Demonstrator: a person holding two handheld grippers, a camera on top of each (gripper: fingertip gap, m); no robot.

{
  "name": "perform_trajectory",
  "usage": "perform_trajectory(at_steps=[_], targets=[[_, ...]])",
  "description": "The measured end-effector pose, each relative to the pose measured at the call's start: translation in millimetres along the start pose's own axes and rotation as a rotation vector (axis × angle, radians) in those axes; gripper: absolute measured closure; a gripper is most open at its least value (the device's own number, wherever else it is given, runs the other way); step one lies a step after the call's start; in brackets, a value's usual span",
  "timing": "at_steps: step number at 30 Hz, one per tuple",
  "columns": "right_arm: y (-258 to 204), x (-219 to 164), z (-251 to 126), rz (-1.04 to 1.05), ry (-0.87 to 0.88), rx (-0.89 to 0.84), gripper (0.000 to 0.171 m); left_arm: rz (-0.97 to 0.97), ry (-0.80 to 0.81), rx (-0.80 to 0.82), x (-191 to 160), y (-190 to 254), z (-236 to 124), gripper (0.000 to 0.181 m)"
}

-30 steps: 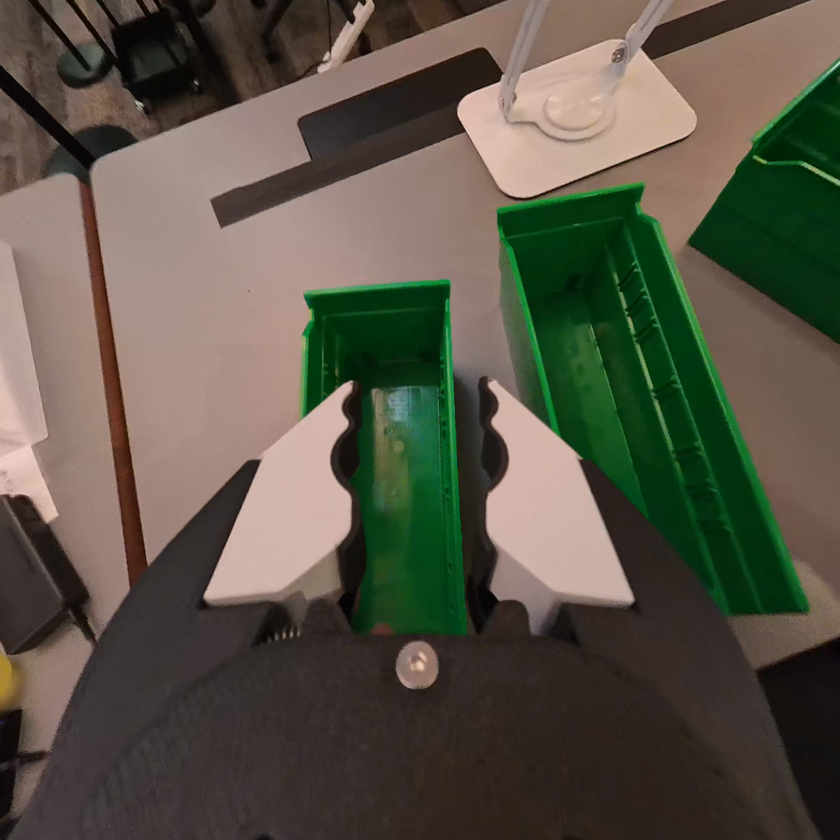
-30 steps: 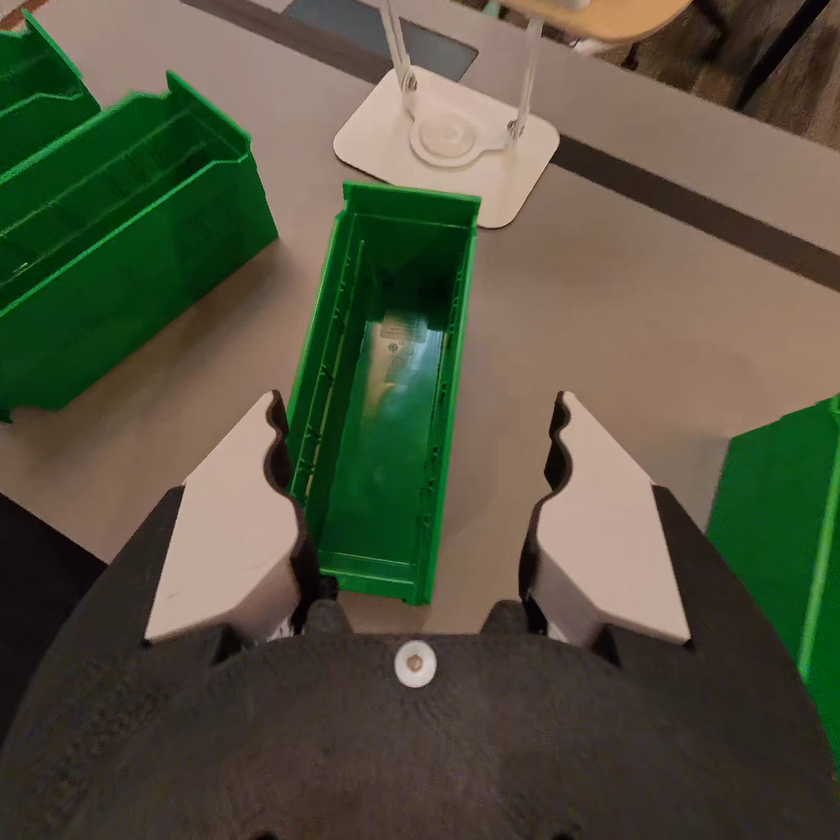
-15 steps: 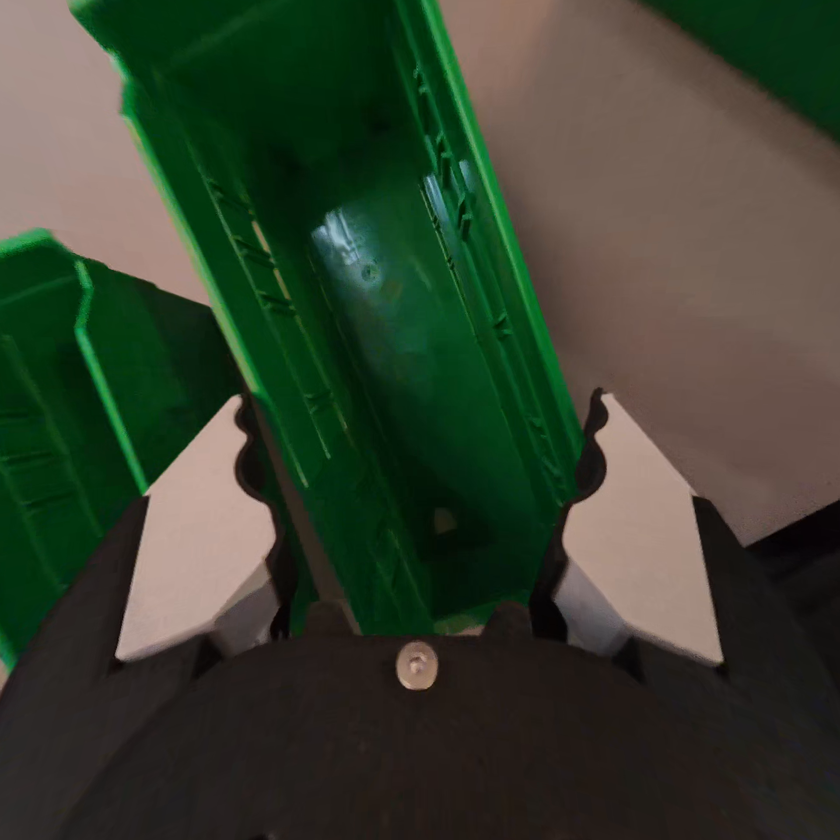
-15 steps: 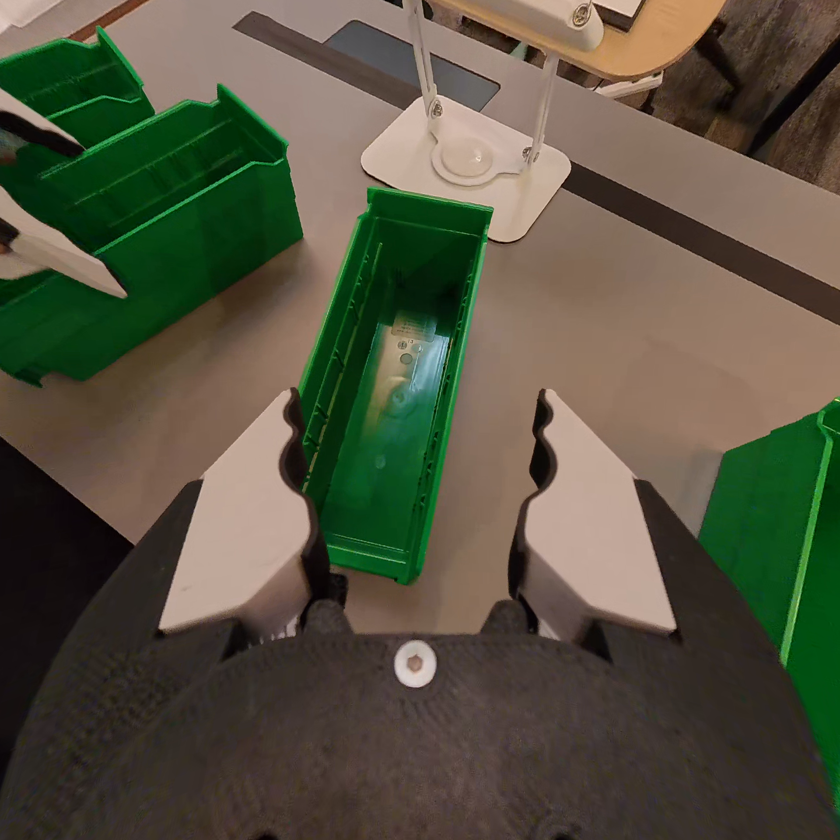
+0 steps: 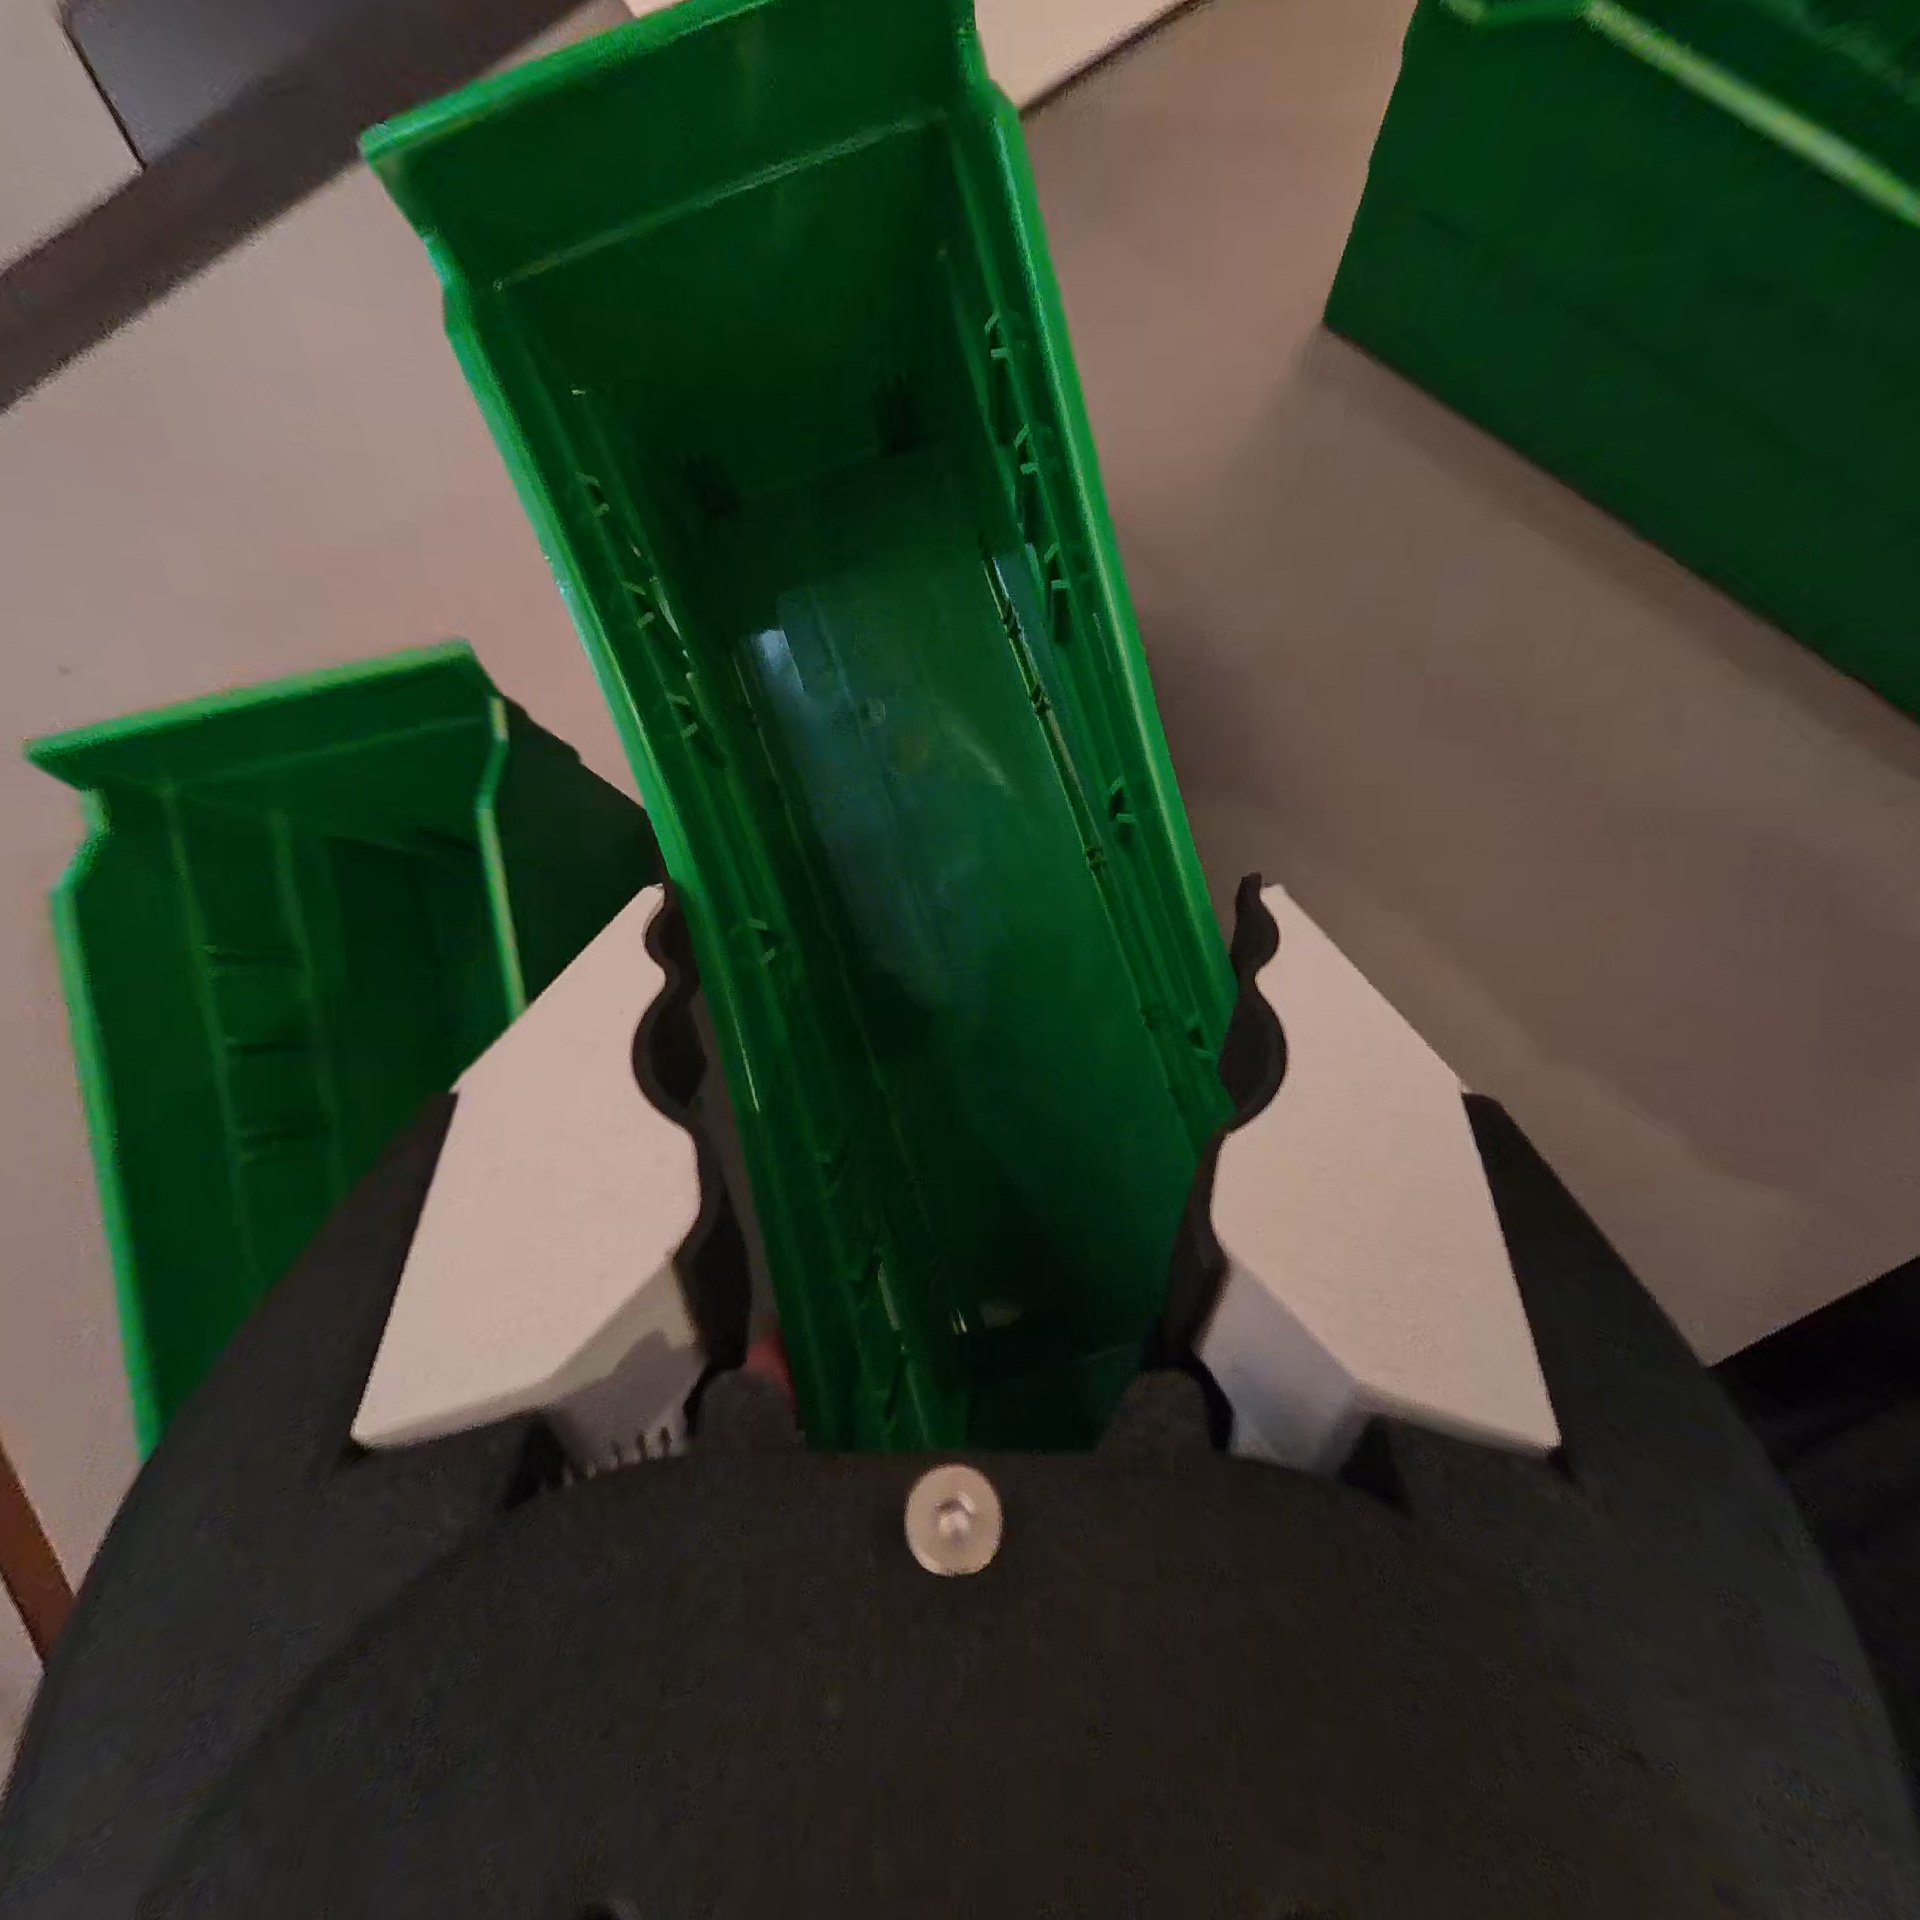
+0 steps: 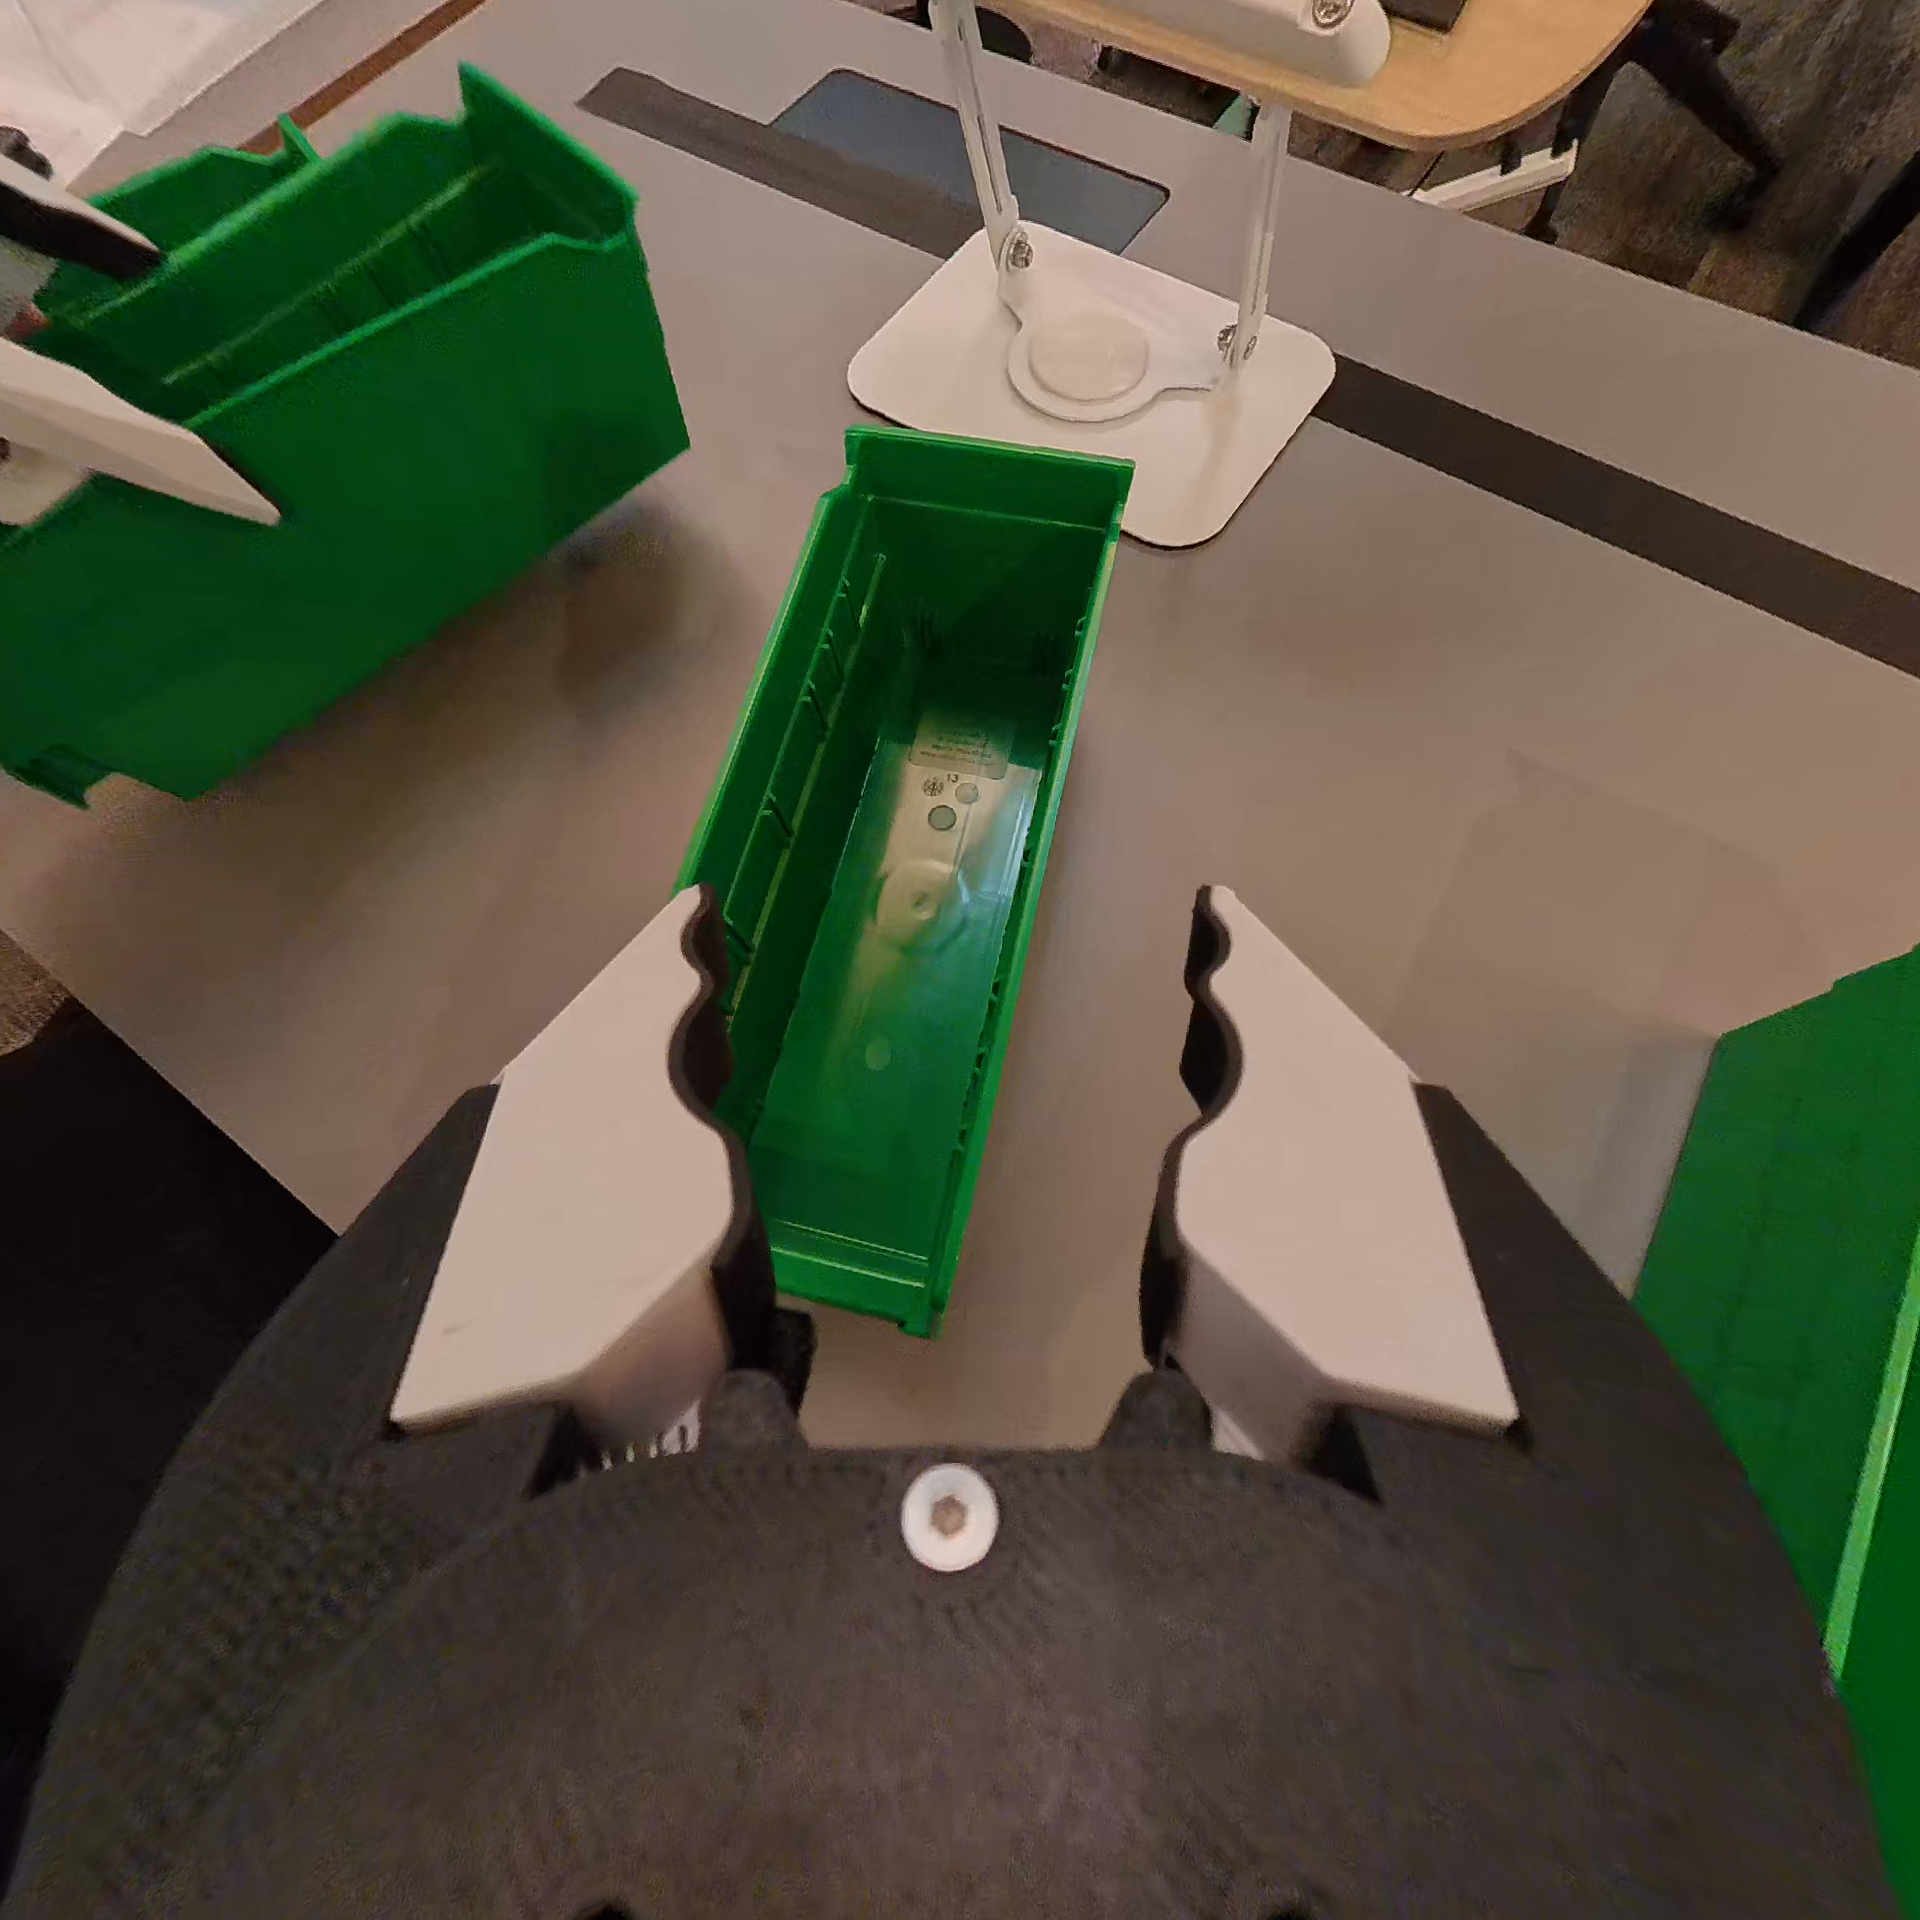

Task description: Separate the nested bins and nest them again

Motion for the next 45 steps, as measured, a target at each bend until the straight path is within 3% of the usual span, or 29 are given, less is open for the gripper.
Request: perform_trajectory(at_steps=[4,8,13,21,29,33,39,42,45], targets=[[1,-1,0,0.0,-0.002,0.003,0.085,0.03,0.084,-0.004,14,-2,-35,0.079],[2,-4,1,0.001,-0.011,0.008,0.087,0.131,0.142,0.032,31,-13,-99,0.077],[2,-4,1,-0.004,-0.013,0.022,0.088,0.187,0.075,0.077,10,-61,-151,0.075],[-2,-5,6,-0.017,-0.026,0.044,0.09,0.074,-0.094,0.052,-50,-118,-106,0.075],[0,-8,9,-0.008,-0.037,0.043,0.091,0.051,-0.136,-0.004,-68,-119,-57,0.068],[0,-10,11,-0.007,-0.044,0.049,0.091,-0.035,-0.065,-0.008,-71,-122,-43,0.066],[1,-19,20,-0.018,-0.103,0.057,0.083,-0.124,-0.035,0.067,-73,-127,-34,0.05],[5,-37,32,-0.033,-0.218,0.045,0.078,-0.145,0.02,0.112,-67,-126,-45,0.032],[4,-53,48,-0.01,-0.292,0.098,0.079,-0.145,0.105,0.164,-51,-118,-67,0.031]])
Point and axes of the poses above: each gripper's, where its closed fingertips meet, z out along the fingers, x out of its top, y = z × x across the jaws, the point moved 10 cm from there along -z, back along the fingers, and after that the axes turned 1 degree about -z, right-handed, at the moved point
